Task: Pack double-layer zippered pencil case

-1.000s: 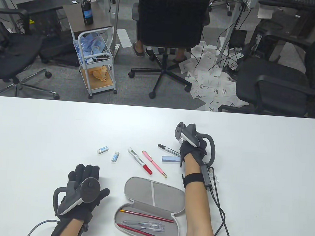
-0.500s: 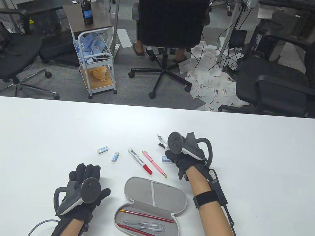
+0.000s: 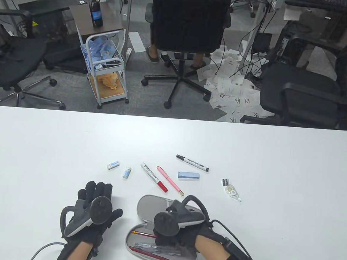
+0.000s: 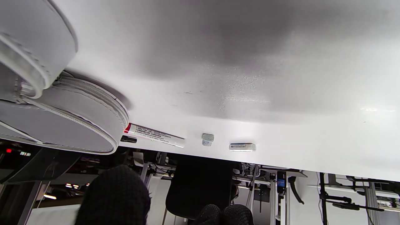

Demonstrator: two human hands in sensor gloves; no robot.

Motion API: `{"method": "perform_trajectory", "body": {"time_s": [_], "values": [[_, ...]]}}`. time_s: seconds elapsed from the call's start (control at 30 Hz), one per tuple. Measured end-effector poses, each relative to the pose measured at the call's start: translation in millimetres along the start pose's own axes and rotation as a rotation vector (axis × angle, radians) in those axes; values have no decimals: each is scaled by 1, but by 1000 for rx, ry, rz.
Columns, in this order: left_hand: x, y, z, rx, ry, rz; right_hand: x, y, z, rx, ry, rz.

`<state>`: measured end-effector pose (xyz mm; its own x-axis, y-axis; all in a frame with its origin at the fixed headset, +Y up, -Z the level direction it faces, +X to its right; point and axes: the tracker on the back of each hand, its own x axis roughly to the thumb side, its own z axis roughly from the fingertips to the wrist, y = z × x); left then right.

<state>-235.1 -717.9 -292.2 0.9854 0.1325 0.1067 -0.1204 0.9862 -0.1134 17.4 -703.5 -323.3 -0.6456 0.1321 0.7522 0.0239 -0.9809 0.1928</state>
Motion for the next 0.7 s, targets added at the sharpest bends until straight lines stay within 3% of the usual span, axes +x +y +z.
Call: {"method": "perform_trajectory", "body": {"time_s": [0.07, 0.13, 0.2, 0.27, 0.43, 0.6, 0.7], "values": [[-1, 0, 0, 1, 3, 7, -51, -25, -6, -200, 217, -26], [-2, 0, 0, 1, 5, 14, -103, -37, -14, -305, 478, -9], [-3, 0, 0, -2, 9, 15, -148, -37, -24, -272, 707, -42], [-3, 0, 0, -5, 12, 17, -176, -28, -37, -167, 859, -53], [-6, 0, -1, -12, 18, 31, -204, -3, -57, 24, 996, 99], [-7, -1, -1, -22, 19, 38, -209, 10, -67, 150, 945, 126], [-7, -1, -1, -24, 17, 39, -209, 12, -69, 161, 938, 127]]}}
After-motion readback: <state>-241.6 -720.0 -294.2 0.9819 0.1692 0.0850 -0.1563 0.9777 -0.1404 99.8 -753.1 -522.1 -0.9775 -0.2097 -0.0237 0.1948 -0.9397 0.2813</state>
